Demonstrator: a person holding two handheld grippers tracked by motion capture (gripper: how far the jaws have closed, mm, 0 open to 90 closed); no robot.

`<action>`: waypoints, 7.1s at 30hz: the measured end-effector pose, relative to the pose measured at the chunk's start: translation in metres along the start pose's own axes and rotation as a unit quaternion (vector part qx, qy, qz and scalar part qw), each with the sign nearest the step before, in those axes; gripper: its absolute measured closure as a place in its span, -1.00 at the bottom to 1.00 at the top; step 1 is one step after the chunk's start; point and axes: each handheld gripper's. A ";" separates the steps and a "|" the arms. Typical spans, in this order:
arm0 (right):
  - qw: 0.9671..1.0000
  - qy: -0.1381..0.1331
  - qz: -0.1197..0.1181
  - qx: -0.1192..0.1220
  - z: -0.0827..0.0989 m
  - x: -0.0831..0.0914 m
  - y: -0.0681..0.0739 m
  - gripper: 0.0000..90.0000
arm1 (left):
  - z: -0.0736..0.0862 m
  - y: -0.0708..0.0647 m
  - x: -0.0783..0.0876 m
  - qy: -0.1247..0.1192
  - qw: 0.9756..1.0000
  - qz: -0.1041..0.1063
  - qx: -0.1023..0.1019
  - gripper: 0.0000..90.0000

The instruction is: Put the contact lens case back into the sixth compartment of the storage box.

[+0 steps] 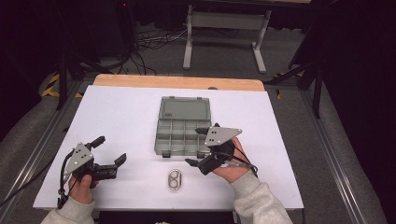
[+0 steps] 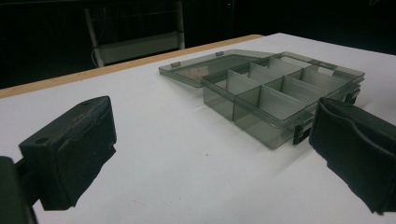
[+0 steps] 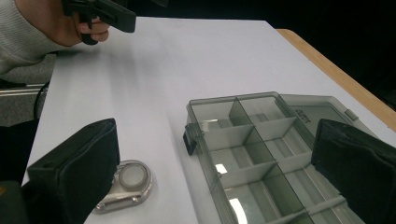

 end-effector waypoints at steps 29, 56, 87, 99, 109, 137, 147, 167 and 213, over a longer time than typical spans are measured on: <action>0.999 0.008 -0.045 0.026 -0.019 -0.043 0.005 -0.97 | 0.000 0.000 -0.001 0.003 1.000 0.002 -0.003 -0.96; 0.993 0.065 -0.090 0.033 -0.017 -0.063 0.015 -0.95 | 0.000 -0.001 0.000 0.004 1.000 0.002 -0.002 -0.96; 0.969 0.184 -0.159 0.042 -0.005 -0.084 0.036 -0.93 | 0.000 -0.001 -0.001 0.006 1.000 0.002 -0.003 -0.96; 0.959 0.217 -0.175 0.046 -0.001 -0.091 0.041 -0.89 | 0.001 -0.001 -0.001 0.007 1.000 0.002 -0.003 -0.97; 0.951 0.238 -0.195 0.043 0.002 -0.095 0.045 -0.76 | 0.001 -0.002 -0.002 0.008 1.000 0.003 0.000 -0.96; 0.940 0.278 -0.188 0.059 0.005 -0.098 0.052 -0.41 | 0.001 -0.002 -0.002 0.008 1.000 0.004 0.001 -0.96; 0.945 0.264 -0.184 0.064 -0.004 -0.093 0.050 -0.41 | 0.001 -0.002 -0.002 0.008 1.000 0.005 0.001 -0.97; 0.964 0.205 -0.153 0.078 -0.023 -0.072 0.038 -0.41 | 0.001 -0.002 -0.001 0.008 1.000 0.005 -0.001 -0.96; 0.979 0.162 -0.093 0.085 -0.041 -0.055 0.005 -0.41 | 0.001 -0.002 -0.002 0.008 1.000 0.004 0.001 -0.96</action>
Point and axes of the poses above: each handheld gripper's, and its own axes: x roughly backward along the jaws, z roughly out of its underside, y roughly to its left, and after that the axes turned 7 degrees about x, right-handed
